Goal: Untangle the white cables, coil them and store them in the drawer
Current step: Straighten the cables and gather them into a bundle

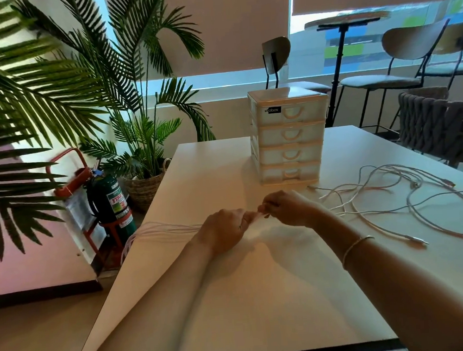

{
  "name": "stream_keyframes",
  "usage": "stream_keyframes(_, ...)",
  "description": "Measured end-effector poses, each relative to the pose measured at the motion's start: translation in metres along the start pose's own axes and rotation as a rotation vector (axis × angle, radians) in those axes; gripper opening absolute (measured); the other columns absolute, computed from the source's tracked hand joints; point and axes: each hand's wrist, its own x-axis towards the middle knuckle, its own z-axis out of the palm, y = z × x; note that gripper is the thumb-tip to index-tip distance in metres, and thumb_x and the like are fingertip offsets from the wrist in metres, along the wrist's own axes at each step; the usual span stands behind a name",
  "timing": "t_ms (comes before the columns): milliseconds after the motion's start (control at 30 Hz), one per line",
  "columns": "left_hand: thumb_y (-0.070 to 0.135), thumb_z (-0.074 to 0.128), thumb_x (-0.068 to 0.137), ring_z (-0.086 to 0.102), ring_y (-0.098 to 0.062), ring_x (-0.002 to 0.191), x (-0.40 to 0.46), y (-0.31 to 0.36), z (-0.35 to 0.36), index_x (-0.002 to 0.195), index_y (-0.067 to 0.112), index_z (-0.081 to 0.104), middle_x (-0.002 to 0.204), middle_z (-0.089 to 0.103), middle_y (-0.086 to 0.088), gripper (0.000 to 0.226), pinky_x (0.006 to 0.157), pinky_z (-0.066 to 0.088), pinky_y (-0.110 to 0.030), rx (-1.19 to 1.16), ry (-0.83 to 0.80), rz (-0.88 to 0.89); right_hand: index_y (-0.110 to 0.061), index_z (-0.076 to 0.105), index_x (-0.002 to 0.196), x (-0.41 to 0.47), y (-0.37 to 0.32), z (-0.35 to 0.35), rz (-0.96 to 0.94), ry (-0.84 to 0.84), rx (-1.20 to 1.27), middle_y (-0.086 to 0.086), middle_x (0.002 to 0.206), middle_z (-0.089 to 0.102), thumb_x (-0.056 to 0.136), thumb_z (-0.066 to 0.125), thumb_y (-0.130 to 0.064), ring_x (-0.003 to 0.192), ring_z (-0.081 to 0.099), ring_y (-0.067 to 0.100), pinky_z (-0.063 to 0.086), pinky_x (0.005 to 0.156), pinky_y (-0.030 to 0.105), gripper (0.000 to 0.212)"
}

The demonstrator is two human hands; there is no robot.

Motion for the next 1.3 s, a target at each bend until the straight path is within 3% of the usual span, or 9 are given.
stream_keyframes(67, 0.038, 0.031, 0.100, 0.056, -0.033, 0.108, 0.000, -0.006, -0.003, 0.113, 0.015, 0.059, 0.116, 0.064, -0.012, 0.039, 0.084, 0.042, -0.035, -0.029, 0.012, -0.043, -0.009, 0.065, 0.105, -0.004, -0.003, 0.004, -0.027, -0.044, -0.040, -0.003, 0.093, 0.061, 0.097, 0.042, -0.021, 0.082, 0.050, 0.008, 0.037, 0.070, 0.019, 0.027)
stream_keyframes(167, 0.037, 0.033, 0.099, 0.054, -0.031, 0.113, 0.002, -0.006, -0.005, 0.120, 0.020, 0.057, 0.122, 0.061, -0.009, 0.036, 0.086, 0.042, -0.034, -0.001, 0.002, -0.067, -0.011, 0.066, 0.103, -0.010, -0.004, 0.004, -0.044, -0.143, -0.100, -0.013, 0.073, 0.048, 0.097, 0.041, -0.019, 0.063, 0.042, 0.003, 0.033, 0.057, 0.016, 0.027)
stream_keyframes(333, 0.030, 0.034, 0.100, 0.056, -0.027, 0.110, -0.004, -0.004, -0.004, 0.109, 0.019, 0.058, 0.119, 0.063, -0.003, 0.028, 0.084, 0.041, -0.031, -0.006, -0.033, -0.023, -0.014, 0.066, 0.108, -0.016, 0.007, -0.007, 0.020, -0.254, -0.078, -0.010, 0.070, 0.048, 0.096, 0.043, -0.016, 0.063, 0.041, 0.007, 0.031, 0.058, 0.018, 0.026)
stream_keyframes(433, 0.021, 0.036, 0.098, 0.057, -0.019, 0.113, -0.007, -0.011, -0.009, 0.107, 0.018, 0.057, 0.120, 0.063, 0.006, 0.023, 0.089, 0.042, -0.030, -0.040, -0.068, -0.006, -0.016, 0.067, 0.104, -0.016, 0.015, -0.013, 0.060, -0.223, -0.072, -0.007, 0.073, 0.052, 0.096, 0.044, -0.017, 0.066, 0.043, 0.010, 0.033, 0.058, 0.020, 0.025)
stream_keyframes(733, 0.044, 0.027, 0.098, 0.059, -0.030, 0.103, -0.031, -0.067, -0.040, 0.106, 0.017, 0.051, 0.110, 0.064, -0.009, 0.037, 0.079, 0.042, -0.036, 0.188, -0.036, -0.077, -0.017, 0.065, 0.093, -0.007, 0.015, -0.014, 0.077, -0.070, 0.019, -0.007, 0.072, 0.051, 0.096, 0.044, -0.019, 0.062, 0.042, 0.007, 0.034, 0.056, 0.018, 0.022)
stream_keyframes(900, 0.067, 0.014, 0.080, 0.058, -0.024, 0.083, -0.055, -0.099, -0.065, 0.082, 0.021, 0.049, 0.086, 0.061, -0.003, 0.058, 0.070, 0.041, -0.032, 0.320, 0.051, -0.135, -0.011, 0.067, 0.092, -0.003, 0.020, -0.021, 0.111, 0.034, 0.054, -0.004, 0.067, 0.049, 0.097, 0.043, -0.017, 0.057, 0.041, 0.008, 0.034, 0.052, 0.019, 0.025)
stream_keyframes(1033, 0.060, 0.019, 0.090, 0.062, -0.026, 0.092, -0.063, -0.119, -0.074, 0.086, 0.021, 0.051, 0.093, 0.066, -0.007, 0.050, 0.076, 0.046, -0.037, 0.406, 0.128, -0.211, -0.011, 0.066, 0.090, -0.003, 0.018, -0.021, 0.119, 0.054, 0.095, -0.003, 0.067, 0.049, 0.096, 0.044, -0.017, 0.056, 0.040, 0.008, 0.033, 0.049, 0.016, 0.024)
stream_keyframes(1167, 0.056, 0.025, 0.092, 0.065, -0.029, 0.084, -0.077, -0.136, -0.077, 0.083, 0.016, 0.050, 0.086, 0.068, -0.008, 0.048, 0.073, 0.047, -0.037, 0.503, 0.233, -0.258, -0.010, 0.067, 0.092, -0.004, 0.018, -0.018, 0.128, 0.043, 0.092, -0.003, 0.069, 0.049, 0.096, 0.044, -0.018, 0.058, 0.040, 0.008, 0.034, 0.051, 0.017, 0.025)
stream_keyframes(1300, 0.046, 0.031, 0.096, 0.063, -0.029, 0.085, -0.093, -0.149, -0.067, 0.082, 0.013, 0.050, 0.090, 0.068, -0.010, 0.040, 0.077, 0.044, -0.037, 0.516, 0.205, -0.303, -0.010, 0.067, 0.098, -0.010, 0.018, -0.017, 0.131, -0.016, 0.026, -0.006, 0.071, 0.050, 0.096, 0.043, -0.018, 0.061, 0.041, 0.007, 0.035, 0.055, 0.018, 0.025)
